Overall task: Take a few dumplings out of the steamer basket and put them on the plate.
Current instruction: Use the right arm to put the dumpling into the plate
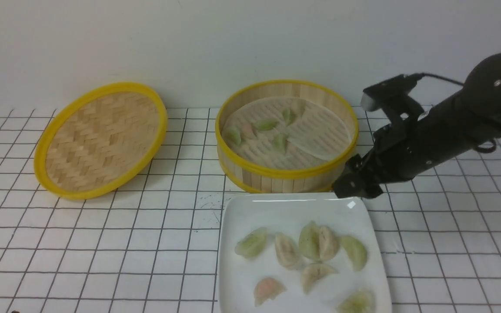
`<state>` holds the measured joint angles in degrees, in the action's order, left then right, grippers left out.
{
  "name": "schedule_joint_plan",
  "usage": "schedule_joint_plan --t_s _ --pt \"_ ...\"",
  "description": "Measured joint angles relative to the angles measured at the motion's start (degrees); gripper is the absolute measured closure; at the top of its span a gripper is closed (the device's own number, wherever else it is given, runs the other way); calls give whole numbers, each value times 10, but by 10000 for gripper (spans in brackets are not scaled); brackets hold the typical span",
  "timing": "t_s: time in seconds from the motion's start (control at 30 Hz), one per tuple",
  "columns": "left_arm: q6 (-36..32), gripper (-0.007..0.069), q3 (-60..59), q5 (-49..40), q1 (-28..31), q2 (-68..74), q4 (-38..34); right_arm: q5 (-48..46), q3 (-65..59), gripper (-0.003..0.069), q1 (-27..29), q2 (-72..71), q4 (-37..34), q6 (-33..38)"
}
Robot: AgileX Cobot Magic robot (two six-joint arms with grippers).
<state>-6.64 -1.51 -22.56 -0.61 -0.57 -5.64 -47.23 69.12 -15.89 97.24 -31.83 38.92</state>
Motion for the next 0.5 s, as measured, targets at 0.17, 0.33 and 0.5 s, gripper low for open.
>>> schedule_joint_plan --t_s 0.17,0.33,0.5 --pt "0 400 0 0 0 0 0 -5 3 137 0 -49 20 -1" --pt "0 400 0 0 0 0 0 -3 3 137 0 -90 21 -1" --pt "0 400 0 0 0 0 0 22 3 137 0 -154 23 -1"
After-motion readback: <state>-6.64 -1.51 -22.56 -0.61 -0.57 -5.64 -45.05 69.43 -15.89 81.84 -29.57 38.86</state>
